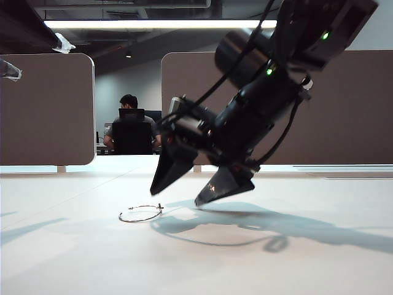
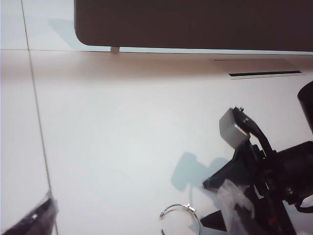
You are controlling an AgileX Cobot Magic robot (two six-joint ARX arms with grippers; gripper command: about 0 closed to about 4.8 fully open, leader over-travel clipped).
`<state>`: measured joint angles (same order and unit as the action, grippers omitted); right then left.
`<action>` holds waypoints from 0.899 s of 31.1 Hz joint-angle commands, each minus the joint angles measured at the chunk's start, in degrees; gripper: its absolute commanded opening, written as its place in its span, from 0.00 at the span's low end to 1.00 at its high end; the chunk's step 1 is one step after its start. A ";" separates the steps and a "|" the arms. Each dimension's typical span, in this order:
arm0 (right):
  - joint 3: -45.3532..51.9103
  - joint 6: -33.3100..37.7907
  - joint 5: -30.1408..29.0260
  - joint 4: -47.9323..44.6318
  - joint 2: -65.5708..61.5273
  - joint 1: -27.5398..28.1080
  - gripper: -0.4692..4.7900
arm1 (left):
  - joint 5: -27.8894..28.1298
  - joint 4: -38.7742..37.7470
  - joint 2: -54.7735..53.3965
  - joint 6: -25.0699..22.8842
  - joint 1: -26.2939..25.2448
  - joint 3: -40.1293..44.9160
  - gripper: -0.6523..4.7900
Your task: Hang the earring on the hook.
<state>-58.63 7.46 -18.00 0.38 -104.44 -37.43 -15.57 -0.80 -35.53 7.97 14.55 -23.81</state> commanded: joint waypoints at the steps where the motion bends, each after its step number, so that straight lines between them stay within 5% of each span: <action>1: -1.20 0.04 1.70 -1.05 -1.22 -1.16 0.91 | 0.39 0.37 0.11 -0.72 0.09 -0.37 1.00; 13: -3.87 -0.46 18.47 1.29 -6.75 -7.87 0.88 | 0.33 -1.49 -0.04 -2.23 0.09 -0.37 1.00; 24: -3.76 -0.46 20.83 6.21 -9.44 -8.02 0.40 | 0.35 -2.16 -0.02 -3.72 0.09 -0.37 1.00; 28: -3.78 -0.46 20.44 5.66 -9.42 -8.02 0.12 | 0.35 -2.16 -0.04 -5.20 0.04 -0.37 1.00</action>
<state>-63.81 6.61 4.27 -2.35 -112.07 -45.23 -15.18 -3.66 -35.59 3.77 14.52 -23.81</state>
